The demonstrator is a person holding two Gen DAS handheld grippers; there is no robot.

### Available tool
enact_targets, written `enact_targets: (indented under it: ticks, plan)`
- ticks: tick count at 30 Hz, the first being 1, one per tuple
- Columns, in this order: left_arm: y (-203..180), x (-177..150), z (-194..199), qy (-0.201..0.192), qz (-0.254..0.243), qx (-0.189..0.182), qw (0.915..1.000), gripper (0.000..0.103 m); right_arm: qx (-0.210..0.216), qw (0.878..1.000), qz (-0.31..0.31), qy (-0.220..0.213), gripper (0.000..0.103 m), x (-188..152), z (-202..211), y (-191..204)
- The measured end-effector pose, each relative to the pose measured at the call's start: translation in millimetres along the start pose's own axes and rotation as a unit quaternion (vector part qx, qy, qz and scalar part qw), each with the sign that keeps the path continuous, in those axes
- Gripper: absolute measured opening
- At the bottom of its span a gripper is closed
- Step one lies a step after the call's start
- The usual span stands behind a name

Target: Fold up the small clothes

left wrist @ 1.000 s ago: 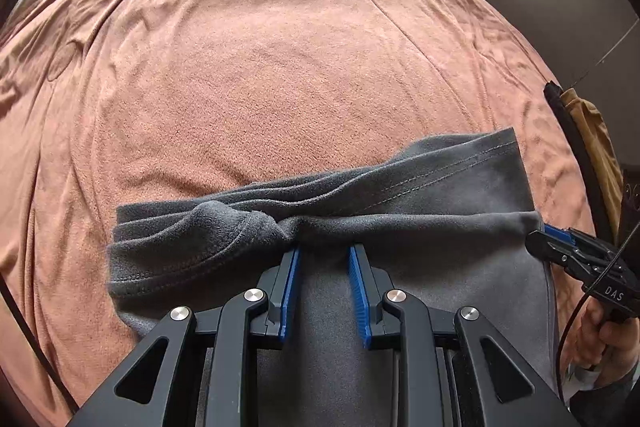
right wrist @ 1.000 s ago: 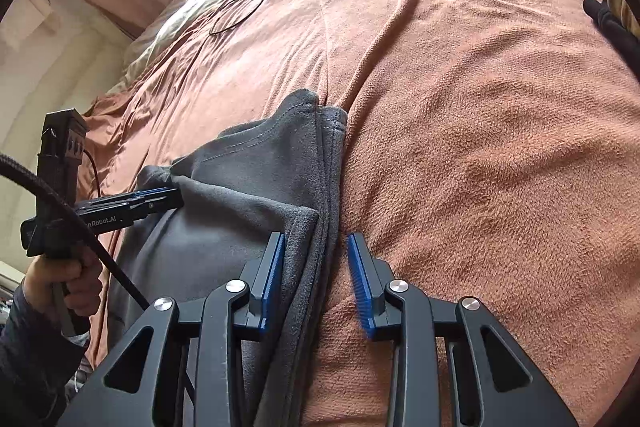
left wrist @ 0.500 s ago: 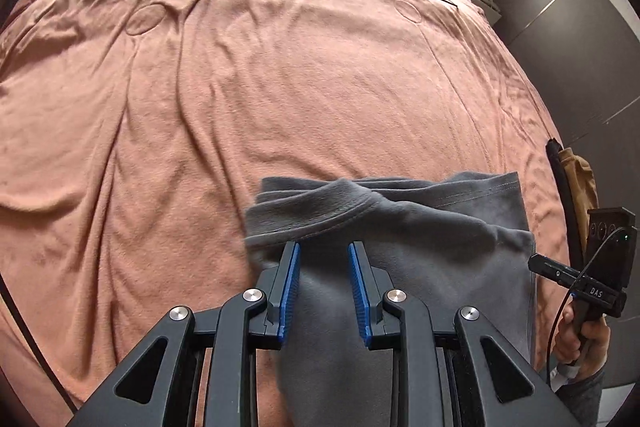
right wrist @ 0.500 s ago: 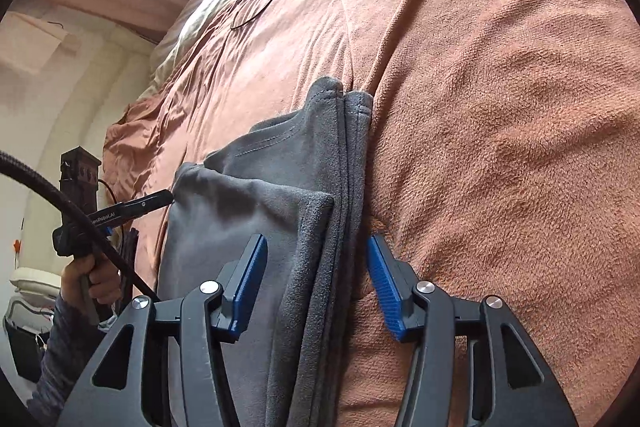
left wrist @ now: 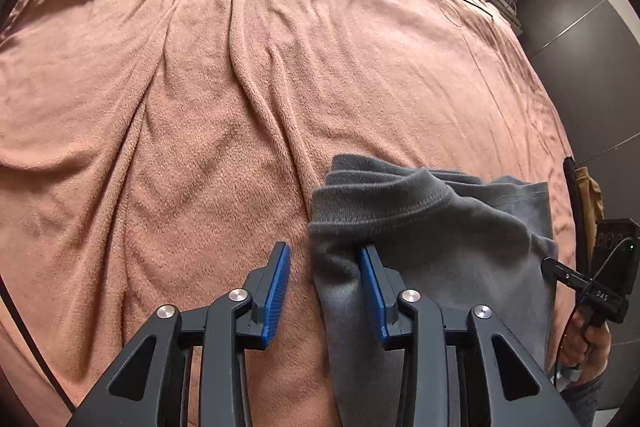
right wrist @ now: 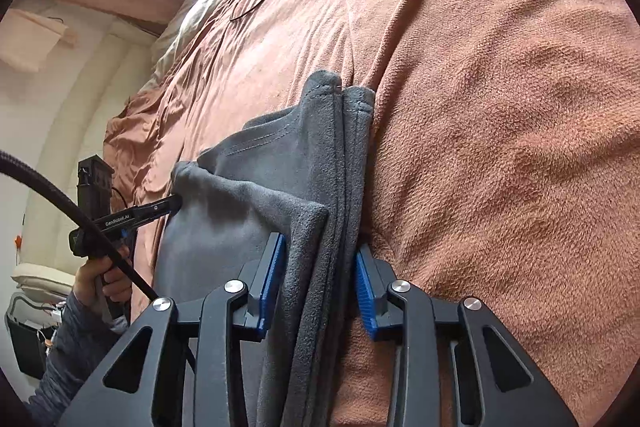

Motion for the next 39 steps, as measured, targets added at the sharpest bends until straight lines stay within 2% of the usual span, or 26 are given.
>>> enact_targets:
  ticks: [8,19,25,30,32,34,37,39]
  plan:
    - [-1,20,-1,-0.029,0.007,-0.024,0.9993,0.035,0.005,1.0,0.011,0.002,0.028,-3,0,1]
    - [6,-5,-2,0.027,0.031,-0.076,0.9963,0.036,0.022,1.0,0.005,0.016,0.031,-1,1,-2]
    - [2,-3,-7,0.026,0.061,-0.134,0.9888,0.039,0.032,0.999,0.011,0.007,0.031,1,-6,-2]
    - [-3,11,-15,0.015,0.075,-0.154,0.9851,0.039,0.044,0.999,0.007,-0.009,0.031,8,-19,0]
    - [-3,15,-16,0.012,0.082,-0.159,0.9838,0.034,0.039,0.999,0.006,-0.011,0.028,9,-25,1]
    - [-6,16,-15,0.009,0.077,-0.154,0.9851,0.023,0.023,1.0,0.012,-0.009,0.024,8,-27,4]
    - [-11,16,-7,-0.003,0.065,-0.142,0.9877,0.014,0.012,1.0,0.022,-0.011,0.019,7,-21,12]
    - [-13,17,3,-0.014,0.064,-0.144,0.9874,0.014,0.01,0.999,0.027,-0.016,0.017,5,-15,19]
Point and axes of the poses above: each gripper's, at about its wrist camera, not at the fingertips, and z roughly against the way its jaws point, y to its left, x to its top, the point moved 7 cm from there along -z, roughly the way its jaws point, and after that the axes turned 10 degrees about x, right-handed, at the moved point
